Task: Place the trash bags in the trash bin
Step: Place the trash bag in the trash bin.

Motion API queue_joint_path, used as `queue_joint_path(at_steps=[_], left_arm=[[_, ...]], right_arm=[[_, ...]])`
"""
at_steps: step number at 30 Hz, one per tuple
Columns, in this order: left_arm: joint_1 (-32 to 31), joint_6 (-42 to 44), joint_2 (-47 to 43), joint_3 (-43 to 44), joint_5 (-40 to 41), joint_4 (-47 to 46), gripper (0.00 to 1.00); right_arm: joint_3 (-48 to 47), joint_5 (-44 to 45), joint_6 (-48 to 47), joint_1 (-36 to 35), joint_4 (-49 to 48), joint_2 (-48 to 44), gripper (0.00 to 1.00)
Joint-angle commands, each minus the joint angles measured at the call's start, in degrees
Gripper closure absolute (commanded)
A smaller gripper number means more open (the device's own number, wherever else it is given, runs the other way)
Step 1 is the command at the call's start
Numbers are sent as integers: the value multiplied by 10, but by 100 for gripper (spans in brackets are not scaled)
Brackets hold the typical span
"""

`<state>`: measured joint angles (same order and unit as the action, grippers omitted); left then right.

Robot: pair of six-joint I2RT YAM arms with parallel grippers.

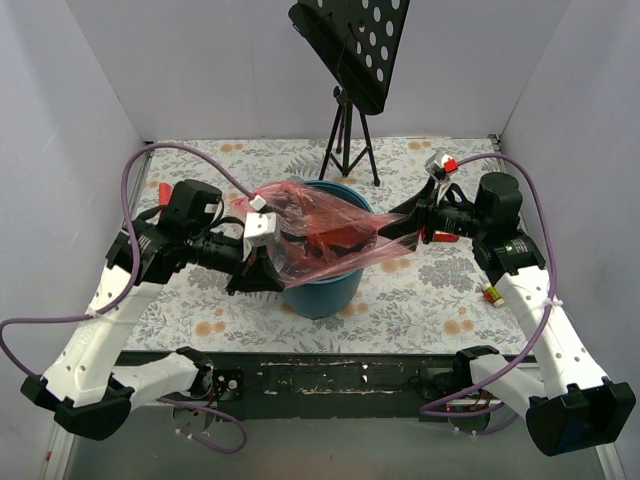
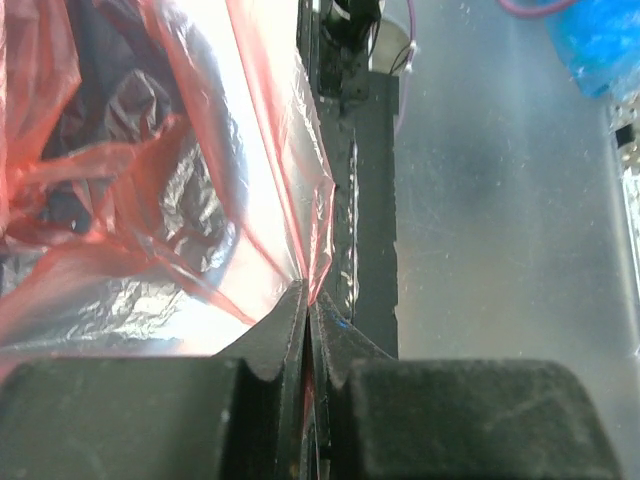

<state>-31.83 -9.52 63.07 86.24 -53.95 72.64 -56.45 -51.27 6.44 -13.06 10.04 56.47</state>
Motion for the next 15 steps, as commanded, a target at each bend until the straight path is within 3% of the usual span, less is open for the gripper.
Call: queue_joint_path(at_steps=[1,5,15], left_arm=[[-3,57,-69,-66,44,33,100],[-3,63,-100,-123,77,5,100],[-2,39,-164,-249,185,-112,100]], right_arm=[[7,37,-24,-14,-45,7,29],[-3,73,-38,-21,-35,16,29],[27,65,-116,-32,17,-23,29]])
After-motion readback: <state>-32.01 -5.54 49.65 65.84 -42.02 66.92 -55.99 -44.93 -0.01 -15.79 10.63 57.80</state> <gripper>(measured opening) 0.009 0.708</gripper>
